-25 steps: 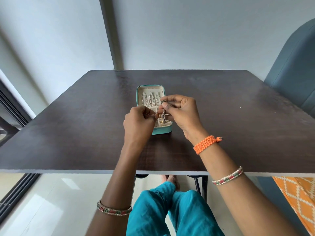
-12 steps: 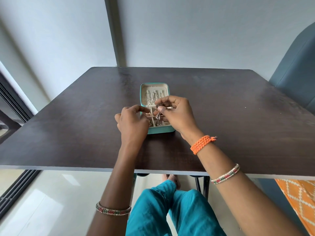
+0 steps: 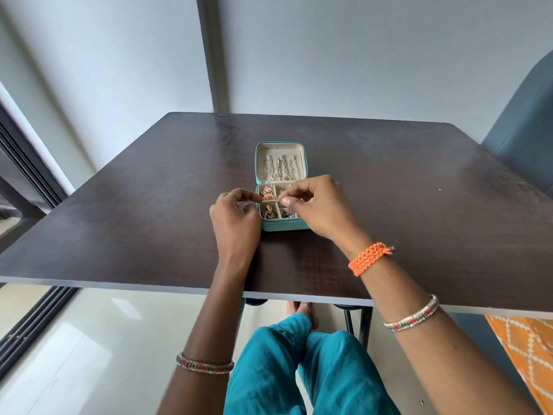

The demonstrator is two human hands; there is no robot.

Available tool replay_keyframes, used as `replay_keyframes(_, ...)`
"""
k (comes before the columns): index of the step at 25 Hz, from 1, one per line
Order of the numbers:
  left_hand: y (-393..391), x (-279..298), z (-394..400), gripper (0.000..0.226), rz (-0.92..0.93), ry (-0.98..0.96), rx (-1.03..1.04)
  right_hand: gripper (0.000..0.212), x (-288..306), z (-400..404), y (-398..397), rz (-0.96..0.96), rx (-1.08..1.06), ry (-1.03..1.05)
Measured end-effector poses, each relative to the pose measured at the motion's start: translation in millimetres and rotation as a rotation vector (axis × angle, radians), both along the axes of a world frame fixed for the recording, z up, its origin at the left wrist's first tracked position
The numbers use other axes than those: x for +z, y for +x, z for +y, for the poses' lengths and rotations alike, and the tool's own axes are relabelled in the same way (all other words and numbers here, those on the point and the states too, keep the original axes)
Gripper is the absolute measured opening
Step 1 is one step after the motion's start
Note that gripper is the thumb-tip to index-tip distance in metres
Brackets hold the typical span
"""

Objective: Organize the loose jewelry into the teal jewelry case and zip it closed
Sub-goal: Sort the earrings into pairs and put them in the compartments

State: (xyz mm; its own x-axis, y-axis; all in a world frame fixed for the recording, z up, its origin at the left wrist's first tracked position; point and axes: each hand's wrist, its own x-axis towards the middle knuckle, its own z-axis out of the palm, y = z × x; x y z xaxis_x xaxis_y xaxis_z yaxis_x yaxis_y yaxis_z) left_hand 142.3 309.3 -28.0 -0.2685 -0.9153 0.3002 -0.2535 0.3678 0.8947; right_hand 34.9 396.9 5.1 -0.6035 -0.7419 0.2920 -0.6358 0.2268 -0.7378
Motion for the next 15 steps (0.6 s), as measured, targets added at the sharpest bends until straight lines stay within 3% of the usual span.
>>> replay_keyframes(3,-0.5,-1.3,-0.2,0.035,0.008,-0.012,-0.021,0.006,-1.8,-1.8,-2.0,-0.009,-0.043,0.05)
replay_keyframes(7,0.1,6.4,0.1,0.023,0.068,0.113,-0.024,0.009,-4.1,-8.1,-4.5,0.09,-0.052,0.149)
replay_keyframes(11,-6.3,7.8,-28.6,0.02,0.138,0.261,-0.056,0.014,6.0,-6.6,-18.0,0.053,-0.029,0.008)
replay_keyframes(13,-13.4,14.0,-52.0,0.012,0.052,0.308,-0.09,0.01,8.4,-9.8,-39.6,-0.006,-0.155,-0.102)
replay_keyframes(15,-23.4,19.4,-75.2,0.024,-0.101,0.307,-0.12,0.016,6.1,-20.3,-64.7,-0.133,-0.227,-0.087)
